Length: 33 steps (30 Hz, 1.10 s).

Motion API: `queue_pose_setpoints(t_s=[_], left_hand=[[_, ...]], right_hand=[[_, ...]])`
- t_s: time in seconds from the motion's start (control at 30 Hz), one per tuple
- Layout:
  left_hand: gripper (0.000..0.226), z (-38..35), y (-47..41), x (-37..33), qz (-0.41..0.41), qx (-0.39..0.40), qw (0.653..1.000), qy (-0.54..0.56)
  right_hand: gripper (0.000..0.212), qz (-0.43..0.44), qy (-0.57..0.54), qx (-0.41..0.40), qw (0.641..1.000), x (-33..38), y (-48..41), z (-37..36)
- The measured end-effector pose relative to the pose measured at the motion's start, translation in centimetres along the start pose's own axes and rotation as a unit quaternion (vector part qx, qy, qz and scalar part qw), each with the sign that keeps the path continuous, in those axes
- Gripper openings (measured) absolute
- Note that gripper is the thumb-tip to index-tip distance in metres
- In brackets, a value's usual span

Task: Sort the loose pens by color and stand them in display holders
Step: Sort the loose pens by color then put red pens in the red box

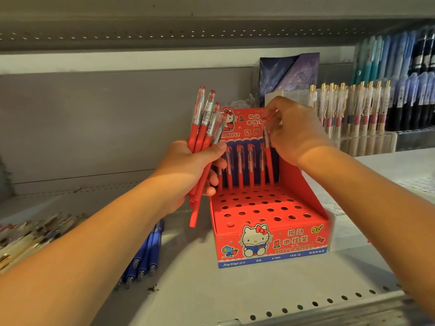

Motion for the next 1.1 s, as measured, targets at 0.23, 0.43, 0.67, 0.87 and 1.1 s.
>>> queue_pose_setpoints(t_s=[0.23,0.43,0.67,0.87,1.1], left_hand=[[0.015,0.06,-0.01,-0.12,-0.001,-0.002,1.000,-0.002],[0.017,0.05,0.00,-0.12,0.003,-0.001,1.000,-0.004],[0.016,-0.15,0.21,-0.15,0.014,0.013,1.000,0.001],[0.015,-0.29,0.21,-0.11,0.011,0.021,1.000,0.004],[0.018,-0.35,0.28,-0.11,0.016,0.036,0.999,-0.001]], right_hand=[[0.019,-0.003,0.025,0.008,1.000,-0.12,0.08,0.02],[0.036,-0.026,0.181,0.072,0.981,0.11,0.41,-0.14],[0.041,0.000,0.303,0.068,0.951,0.36,0.38,0.01],[0.042,-0.010,0.302,0.067,0.951,0.68,0.73,0.52],[0.060,-0.020,0.296,0.111,0.948,0.53,0.92,0.08]])
Point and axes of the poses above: each hand's wrist, its own y-axis away from the middle knuckle, its own z-axis out of the back of the hand, x = y × z, the point moved 2 cm from there along -y, towards the middle knuckle, and after that the axes turned 14 degrees about -z, right-handed, at the moved point
